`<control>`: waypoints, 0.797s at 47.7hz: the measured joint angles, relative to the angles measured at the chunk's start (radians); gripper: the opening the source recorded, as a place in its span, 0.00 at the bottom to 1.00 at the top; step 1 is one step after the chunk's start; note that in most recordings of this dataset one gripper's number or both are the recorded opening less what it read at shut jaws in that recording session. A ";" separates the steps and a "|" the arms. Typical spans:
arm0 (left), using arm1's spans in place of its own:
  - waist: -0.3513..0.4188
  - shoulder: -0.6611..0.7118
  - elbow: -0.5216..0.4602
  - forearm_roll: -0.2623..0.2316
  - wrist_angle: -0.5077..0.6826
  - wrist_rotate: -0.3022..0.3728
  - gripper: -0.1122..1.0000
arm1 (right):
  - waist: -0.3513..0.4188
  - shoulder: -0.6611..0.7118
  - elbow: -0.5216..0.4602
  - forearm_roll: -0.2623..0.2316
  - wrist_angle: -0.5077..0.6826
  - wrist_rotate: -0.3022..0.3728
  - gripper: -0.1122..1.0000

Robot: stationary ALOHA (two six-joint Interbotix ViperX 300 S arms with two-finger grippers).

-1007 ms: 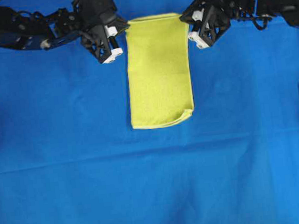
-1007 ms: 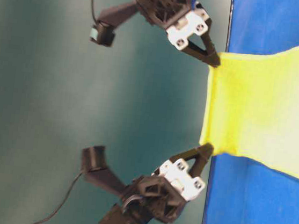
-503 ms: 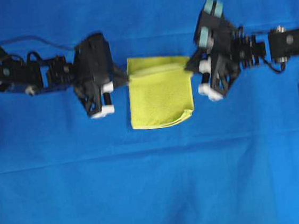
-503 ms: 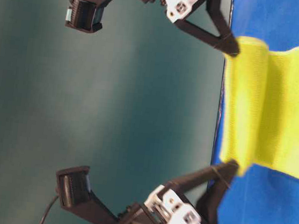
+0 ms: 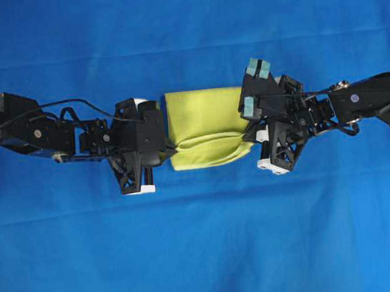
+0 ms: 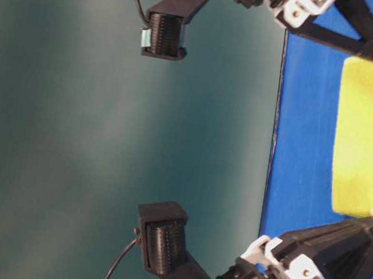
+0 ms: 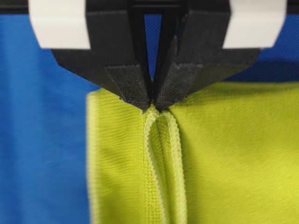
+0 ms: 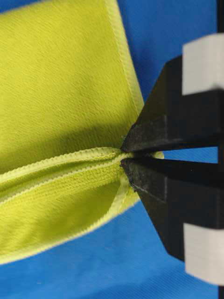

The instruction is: Fold the yellow towel.

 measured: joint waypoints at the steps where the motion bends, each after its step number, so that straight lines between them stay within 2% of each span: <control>1: -0.003 0.002 -0.002 0.000 -0.003 0.000 0.11 | 0.005 0.000 0.000 0.000 -0.002 0.002 0.14; 14: -0.014 0.003 -0.008 0.000 -0.011 0.006 0.12 | 0.020 0.000 0.002 0.000 -0.035 0.008 0.15; 16: -0.014 0.003 -0.009 0.000 -0.011 0.005 0.14 | 0.021 0.002 0.000 0.000 -0.038 0.009 0.15; 18: -0.014 0.003 -0.011 0.000 -0.011 0.006 0.19 | 0.021 0.000 0.000 0.000 -0.040 0.009 0.15; 20: -0.014 0.003 -0.012 0.000 -0.011 0.006 0.28 | 0.023 0.000 0.000 0.000 -0.041 0.009 0.21; 26: -0.015 -0.002 -0.011 0.000 -0.008 0.012 0.61 | 0.040 0.000 -0.012 0.000 -0.035 0.009 0.55; 27: -0.015 -0.005 -0.011 0.000 -0.005 0.014 0.64 | 0.046 0.000 -0.015 0.000 -0.034 0.009 0.60; 29: -0.015 -0.017 -0.011 0.000 0.002 0.015 0.65 | 0.055 0.000 -0.021 0.000 -0.026 0.009 0.65; 34: -0.017 -0.072 -0.003 0.000 0.035 0.015 0.59 | 0.077 -0.020 -0.031 0.000 0.015 0.006 0.59; 38: -0.015 -0.121 0.008 0.000 0.063 0.017 0.57 | 0.087 -0.060 -0.034 0.000 0.052 0.006 0.59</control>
